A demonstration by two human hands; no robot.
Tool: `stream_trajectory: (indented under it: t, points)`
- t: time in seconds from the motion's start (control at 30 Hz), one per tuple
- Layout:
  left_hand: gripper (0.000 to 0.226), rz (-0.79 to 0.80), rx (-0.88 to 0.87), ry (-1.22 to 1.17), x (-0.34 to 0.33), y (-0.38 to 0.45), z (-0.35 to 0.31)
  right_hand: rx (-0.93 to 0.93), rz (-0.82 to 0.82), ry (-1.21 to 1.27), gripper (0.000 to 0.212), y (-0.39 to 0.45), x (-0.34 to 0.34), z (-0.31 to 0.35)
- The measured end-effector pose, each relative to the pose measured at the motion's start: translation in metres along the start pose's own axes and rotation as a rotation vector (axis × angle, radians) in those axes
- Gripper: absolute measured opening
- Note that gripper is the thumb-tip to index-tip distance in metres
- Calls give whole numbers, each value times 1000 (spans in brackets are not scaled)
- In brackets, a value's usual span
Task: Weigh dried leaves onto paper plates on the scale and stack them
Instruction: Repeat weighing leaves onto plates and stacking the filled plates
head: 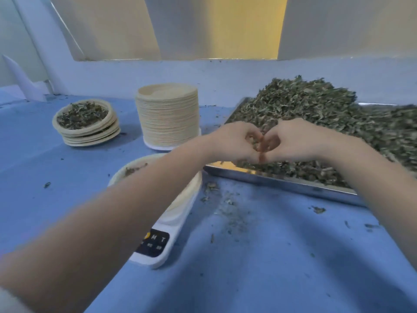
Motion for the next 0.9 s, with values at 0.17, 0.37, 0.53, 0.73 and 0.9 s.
stream_trajectory:
  t: [0.17, 0.37, 0.53, 0.73, 0.9]
  points:
    - [42, 219, 40, 166, -56, 49, -18, -118, 98, -117, 37, -13, -11, -63]
    - [33, 251, 73, 258, -79, 69, -17, -69, 65, -237, 16, -2, -32, -67]
    - [22, 164, 159, 138, -66, 64, -10, -2, -73, -100, 16, 16, -33, -51]
    - [46, -74, 240, -135, -13, 44, -2, -24, -358, 448, 12, 32, -19, -44]
    - [48, -247, 253, -217, 33, 14, 14, -7, -440, 782, 8, 36, -7, -10]
Point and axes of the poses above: each hand's wrist, its own y-axis towards the middle knuckle, its own x-axis out of the back of the hand, z = x × y, the point moved 2 cm from there along y, towards the middle knuckle, and after that the axes turned 7 degrees about -x, right-handed, at the moved point
